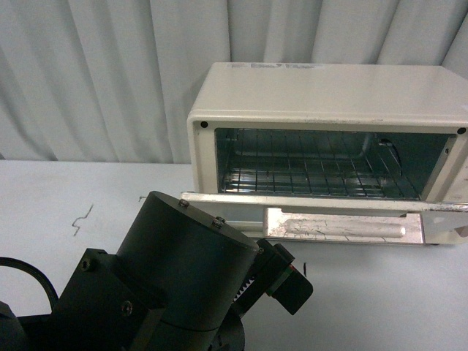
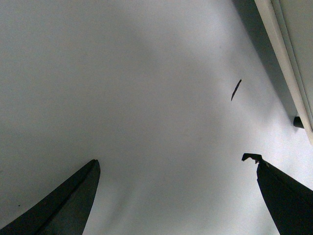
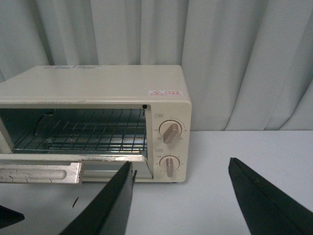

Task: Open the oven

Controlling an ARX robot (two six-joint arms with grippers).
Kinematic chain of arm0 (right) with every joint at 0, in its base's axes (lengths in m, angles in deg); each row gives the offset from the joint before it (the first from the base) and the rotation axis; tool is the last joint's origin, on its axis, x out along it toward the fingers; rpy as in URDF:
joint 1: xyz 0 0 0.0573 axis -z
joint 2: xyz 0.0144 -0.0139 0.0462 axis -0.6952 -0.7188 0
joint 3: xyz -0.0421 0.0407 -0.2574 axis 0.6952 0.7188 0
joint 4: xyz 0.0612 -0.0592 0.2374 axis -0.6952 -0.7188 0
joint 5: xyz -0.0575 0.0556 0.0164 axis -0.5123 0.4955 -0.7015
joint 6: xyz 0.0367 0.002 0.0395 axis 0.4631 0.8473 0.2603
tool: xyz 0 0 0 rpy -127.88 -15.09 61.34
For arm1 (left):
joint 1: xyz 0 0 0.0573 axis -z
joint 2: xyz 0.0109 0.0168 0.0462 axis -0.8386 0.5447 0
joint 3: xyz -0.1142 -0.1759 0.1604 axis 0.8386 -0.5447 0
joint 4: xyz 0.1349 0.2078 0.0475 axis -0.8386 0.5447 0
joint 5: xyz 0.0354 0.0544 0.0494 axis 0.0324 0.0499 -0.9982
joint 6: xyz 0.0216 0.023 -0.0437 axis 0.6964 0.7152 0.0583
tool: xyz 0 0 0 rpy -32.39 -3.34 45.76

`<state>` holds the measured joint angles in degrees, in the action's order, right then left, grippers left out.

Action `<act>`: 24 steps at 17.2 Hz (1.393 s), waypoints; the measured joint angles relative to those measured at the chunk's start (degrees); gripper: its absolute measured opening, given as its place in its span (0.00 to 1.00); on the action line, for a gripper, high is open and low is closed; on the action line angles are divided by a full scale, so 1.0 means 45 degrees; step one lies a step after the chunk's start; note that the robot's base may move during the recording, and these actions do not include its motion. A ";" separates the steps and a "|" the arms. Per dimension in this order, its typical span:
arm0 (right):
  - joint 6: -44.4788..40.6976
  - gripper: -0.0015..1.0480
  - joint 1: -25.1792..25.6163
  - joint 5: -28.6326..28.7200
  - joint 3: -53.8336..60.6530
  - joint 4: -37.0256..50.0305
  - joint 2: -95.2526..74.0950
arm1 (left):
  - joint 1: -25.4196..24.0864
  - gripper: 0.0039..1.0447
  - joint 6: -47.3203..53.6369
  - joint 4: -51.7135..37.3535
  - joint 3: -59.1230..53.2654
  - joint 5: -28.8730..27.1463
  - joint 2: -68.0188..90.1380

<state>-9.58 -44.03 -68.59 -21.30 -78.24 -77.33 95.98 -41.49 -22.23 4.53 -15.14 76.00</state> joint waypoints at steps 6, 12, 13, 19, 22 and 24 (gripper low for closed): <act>0.0000 0.93 0.0000 -0.0005 0.0000 -0.0010 0.0000 | 0.0398 0.94 -0.1311 -0.1977 -0.0801 -0.2545 0.0112; 0.0005 0.94 0.0000 0.0000 0.0000 0.0000 0.0000 | -0.0389 0.94 -0.0612 -0.3021 -0.3016 -0.1948 -0.2215; 0.0005 0.94 0.0000 0.0000 0.0000 0.0000 0.0000 | -0.0826 0.94 -0.0053 -0.3147 -0.3575 -0.1404 -0.2895; 0.0005 0.94 0.0000 0.0000 0.0000 0.0000 0.0000 | -0.2676 0.94 0.3021 -0.1219 -0.5561 0.0627 -0.6819; 0.0005 0.94 0.0000 0.0000 0.0000 0.0000 0.0000 | -0.2977 0.94 0.4206 0.0165 -0.5731 0.0505 -0.8680; 0.0005 0.94 0.0000 0.0000 0.0000 0.0000 0.0000 | -0.2963 0.94 0.5129 0.1520 -0.5600 -0.0330 -1.0229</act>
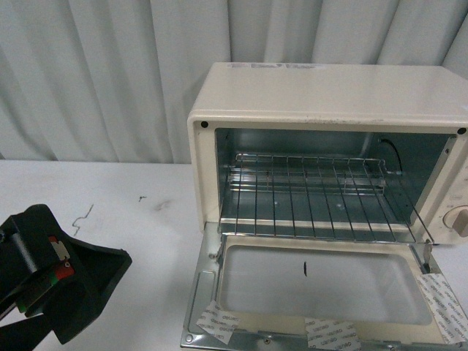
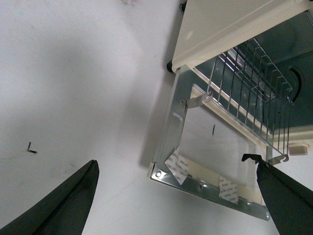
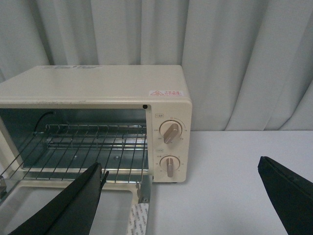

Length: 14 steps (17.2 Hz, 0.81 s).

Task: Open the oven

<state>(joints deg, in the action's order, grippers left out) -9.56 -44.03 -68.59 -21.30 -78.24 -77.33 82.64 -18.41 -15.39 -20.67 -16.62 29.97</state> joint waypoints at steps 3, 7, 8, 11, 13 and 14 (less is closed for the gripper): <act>-0.0005 0.94 0.0000 0.0000 0.0000 0.0000 0.0000 | 0.0413 0.93 0.0821 0.0185 0.0423 -0.1088 -0.0656; 0.0000 0.94 0.0000 0.0010 0.0000 0.0000 -0.0015 | -0.1141 0.46 0.9355 -0.6926 -0.2307 -0.3463 -0.2365; -0.0005 0.94 0.0000 0.0005 0.0000 0.0000 -0.0015 | -0.1287 0.43 0.9680 -0.6693 -0.2312 -0.3288 -0.2671; 0.0000 0.94 0.0000 0.0005 0.0000 0.0005 -0.0010 | -0.1778 0.31 1.0462 -0.5926 -0.2477 -0.2725 -0.3546; 0.0000 0.94 0.0000 0.0000 0.0000 0.0000 -0.0010 | -0.2200 0.20 1.0817 -0.5217 -0.2710 -0.2341 -0.4201; 0.0000 0.94 0.0000 0.0000 0.0000 0.0000 -0.0010 | -0.2569 0.10 1.1001 -0.4605 -0.2851 -0.1957 -0.4915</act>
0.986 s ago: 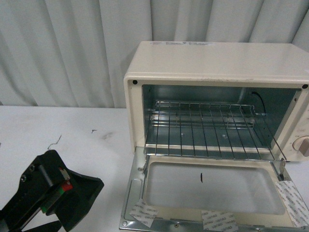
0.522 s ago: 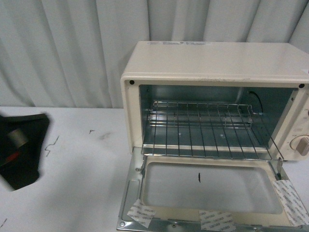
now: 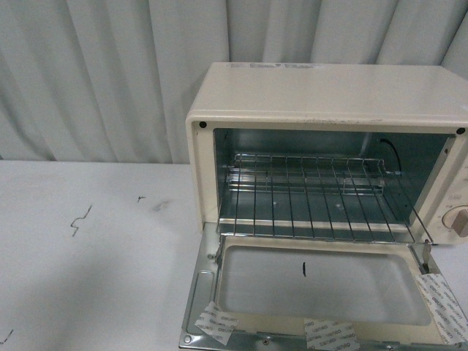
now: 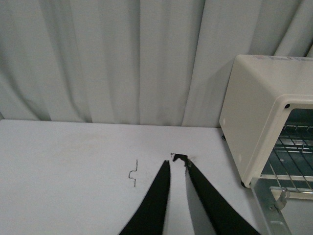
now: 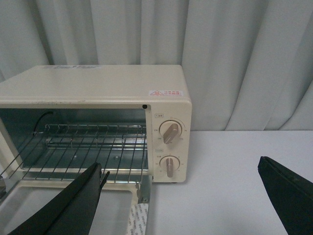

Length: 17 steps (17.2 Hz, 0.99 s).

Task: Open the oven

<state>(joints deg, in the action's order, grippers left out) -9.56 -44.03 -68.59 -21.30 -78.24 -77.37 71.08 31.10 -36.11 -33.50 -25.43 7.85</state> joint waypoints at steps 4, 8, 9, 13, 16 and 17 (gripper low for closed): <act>0.0000 0.94 0.0000 0.0005 0.0000 0.0000 0.0000 | -0.1195 0.01 0.0209 0.2254 -0.0087 0.1195 -0.2671; -0.0005 0.94 0.0000 0.0000 0.0000 0.0000 0.0000 | -0.2288 0.01 0.0214 0.3852 -0.0092 0.2516 -0.4430; 0.0000 0.94 0.0000 0.0005 0.0000 0.0005 0.0000 | -0.2895 0.01 0.0214 0.4138 -0.0092 0.2943 -0.4731; 0.0000 0.94 0.0000 0.0000 0.0000 0.0000 0.0000 | -0.3118 0.01 0.0209 0.6586 -0.0097 0.3152 -0.7232; 0.0000 0.94 0.0000 0.0000 0.0000 0.0005 0.0005 | -0.3118 0.01 0.0214 0.9554 -0.0092 0.3152 -0.9976; 0.0000 0.94 0.0000 0.0000 0.0000 0.0005 0.0000 | -0.3118 0.01 0.0214 0.9515 -0.0092 0.3162 -0.9976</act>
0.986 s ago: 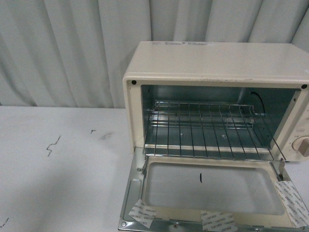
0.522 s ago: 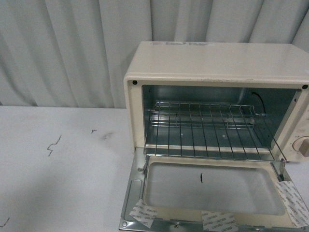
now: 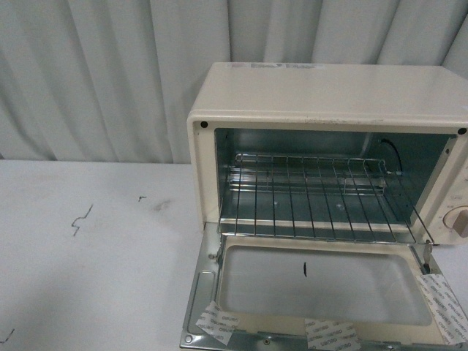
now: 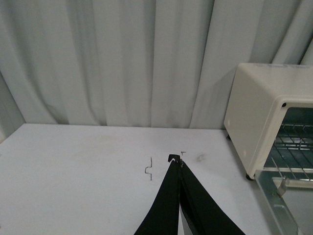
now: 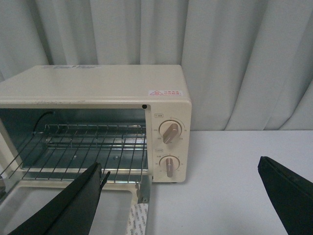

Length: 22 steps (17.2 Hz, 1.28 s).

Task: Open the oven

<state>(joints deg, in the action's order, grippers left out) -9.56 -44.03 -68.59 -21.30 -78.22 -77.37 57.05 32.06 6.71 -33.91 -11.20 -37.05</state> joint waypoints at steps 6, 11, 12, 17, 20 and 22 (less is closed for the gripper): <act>0.0000 0.94 0.0000 0.0000 0.0000 0.0000 0.0000 | 0.0000 0.01 0.0000 -0.0044 0.0000 -0.0005 0.0000; 0.0000 0.94 0.0000 0.0000 0.0000 -0.0005 0.0000 | 0.0000 0.09 0.0000 -0.0039 0.0000 0.0000 0.0000; -0.0005 0.94 0.0000 0.0000 0.0000 -0.0005 0.0000 | 0.0000 0.18 0.0000 -0.0039 0.0000 -0.0005 0.0000; 0.0000 0.94 0.0000 0.0000 0.0000 -0.0005 0.0000 | 0.0000 0.73 0.0000 -0.0044 0.0000 -0.0005 0.0000; -0.0005 0.94 0.0000 0.0000 0.0000 -0.0005 0.0000 | 0.0000 0.93 0.0005 -0.0044 0.0000 -0.0005 0.0000; 0.0000 0.94 0.0000 0.0000 0.0000 -0.0005 0.0000 | 0.0000 0.94 0.0005 -0.0039 0.0000 -0.0005 0.0000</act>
<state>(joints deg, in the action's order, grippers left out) -9.56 -44.03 -68.59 -21.30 -78.24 -77.37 57.05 32.08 6.53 -33.91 -11.22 -37.05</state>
